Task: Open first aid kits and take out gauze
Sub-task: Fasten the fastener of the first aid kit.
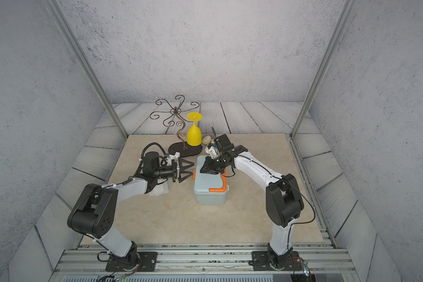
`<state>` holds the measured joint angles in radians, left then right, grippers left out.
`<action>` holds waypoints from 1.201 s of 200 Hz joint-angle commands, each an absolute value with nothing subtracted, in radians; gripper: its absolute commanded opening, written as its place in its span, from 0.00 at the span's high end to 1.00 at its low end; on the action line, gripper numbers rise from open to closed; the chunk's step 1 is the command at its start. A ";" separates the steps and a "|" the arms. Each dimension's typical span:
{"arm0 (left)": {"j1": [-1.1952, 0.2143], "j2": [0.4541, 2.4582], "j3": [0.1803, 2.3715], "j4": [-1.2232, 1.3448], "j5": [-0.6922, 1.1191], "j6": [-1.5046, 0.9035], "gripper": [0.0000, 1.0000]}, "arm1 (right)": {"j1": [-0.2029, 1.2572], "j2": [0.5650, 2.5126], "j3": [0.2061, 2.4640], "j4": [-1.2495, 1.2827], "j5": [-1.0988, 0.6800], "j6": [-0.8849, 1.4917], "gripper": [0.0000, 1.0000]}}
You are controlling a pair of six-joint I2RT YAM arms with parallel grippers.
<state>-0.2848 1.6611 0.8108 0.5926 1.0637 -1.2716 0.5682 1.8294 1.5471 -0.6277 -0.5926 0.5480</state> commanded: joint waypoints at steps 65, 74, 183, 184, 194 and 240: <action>-0.310 1.744 0.814 0.656 1.066 -1.297 0.31 | 0.571 1.904 1.502 -0.698 -0.553 0.543 0.82; -0.310 1.752 0.819 0.676 1.068 -1.311 0.34 | 0.572 1.905 1.499 -0.698 -0.554 0.544 0.82; -0.365 1.789 0.863 0.716 1.058 -1.350 0.39 | 0.572 1.933 1.473 -0.710 -0.548 0.535 0.86; -0.365 1.789 0.863 0.713 1.058 -1.349 0.39 | 0.572 1.933 1.473 -0.711 -0.548 0.535 0.86; -0.364 1.780 0.865 0.697 1.059 -1.340 0.39 | 0.572 1.930 1.480 -0.715 -0.550 0.535 0.86; -0.288 1.637 0.901 0.392 1.043 -1.161 0.32 | 0.565 1.827 1.607 -0.775 -0.486 0.504 0.77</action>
<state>-0.3260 1.7561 0.8398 0.5793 1.0225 -1.2903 0.5629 1.8458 1.5711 -0.6338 -0.6106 0.5388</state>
